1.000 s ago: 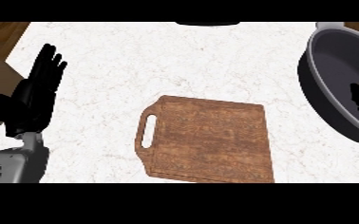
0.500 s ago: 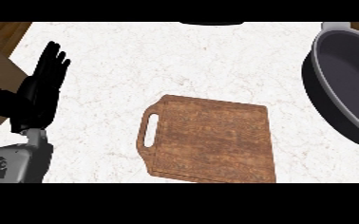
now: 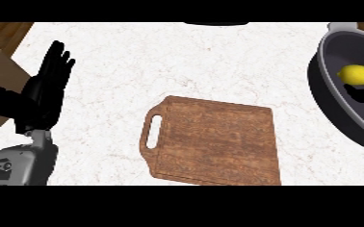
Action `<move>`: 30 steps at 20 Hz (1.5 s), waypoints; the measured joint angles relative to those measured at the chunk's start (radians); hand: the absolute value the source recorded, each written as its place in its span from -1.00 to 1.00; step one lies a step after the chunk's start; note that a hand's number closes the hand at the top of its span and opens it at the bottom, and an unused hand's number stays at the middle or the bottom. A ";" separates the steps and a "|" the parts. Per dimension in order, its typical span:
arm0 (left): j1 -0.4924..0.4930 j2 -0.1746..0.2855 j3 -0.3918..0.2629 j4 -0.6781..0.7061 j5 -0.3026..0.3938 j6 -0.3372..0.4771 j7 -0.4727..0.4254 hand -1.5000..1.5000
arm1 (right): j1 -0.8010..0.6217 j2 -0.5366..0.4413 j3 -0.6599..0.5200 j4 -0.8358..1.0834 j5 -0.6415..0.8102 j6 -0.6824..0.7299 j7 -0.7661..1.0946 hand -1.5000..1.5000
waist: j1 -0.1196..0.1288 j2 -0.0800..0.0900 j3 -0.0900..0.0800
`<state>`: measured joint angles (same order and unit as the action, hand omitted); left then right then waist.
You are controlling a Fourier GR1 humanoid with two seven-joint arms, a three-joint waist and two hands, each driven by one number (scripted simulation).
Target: Pick the lemon from the cutting board and place it in the pot
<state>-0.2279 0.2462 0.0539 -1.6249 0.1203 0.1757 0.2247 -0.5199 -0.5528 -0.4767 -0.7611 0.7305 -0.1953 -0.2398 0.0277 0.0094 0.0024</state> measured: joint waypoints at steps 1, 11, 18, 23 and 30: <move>0.001 0.000 -0.001 -0.008 -0.001 0.001 0.007 0.00 | -0.017 -0.007 -0.004 0.040 -0.013 0.022 -0.019 -1.00 | 0.000 0.000 0.000; 0.006 0.011 0.013 -0.010 0.006 -0.021 0.007 0.00 | -0.154 -0.020 -0.160 0.260 -0.246 0.202 -0.229 -1.00 | 0.000 -0.001 0.001; 0.003 -0.006 0.008 -0.008 -0.010 -0.007 0.012 0.00 | -0.157 -0.150 -0.283 0.380 -0.389 0.357 -0.310 -1.00 | -0.007 0.000 0.001; 0.008 0.000 0.016 -0.040 -0.009 -0.007 0.041 0.00 | -0.117 -0.258 -0.327 0.460 -0.443 0.463 -0.347 -1.00 | -0.006 0.000 0.001; 0.015 -0.014 0.018 -0.026 -0.017 -0.011 0.014 0.00 | -0.037 -0.384 -0.349 0.526 -0.477 0.613 -0.412 -1.00 | -0.007 0.002 0.002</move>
<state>-0.2128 0.2324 0.0723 -1.6504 0.1035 0.1648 0.2387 -0.5572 -0.9369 -0.8255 -0.2347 0.2534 0.4179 -0.6519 0.0209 0.0115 0.0045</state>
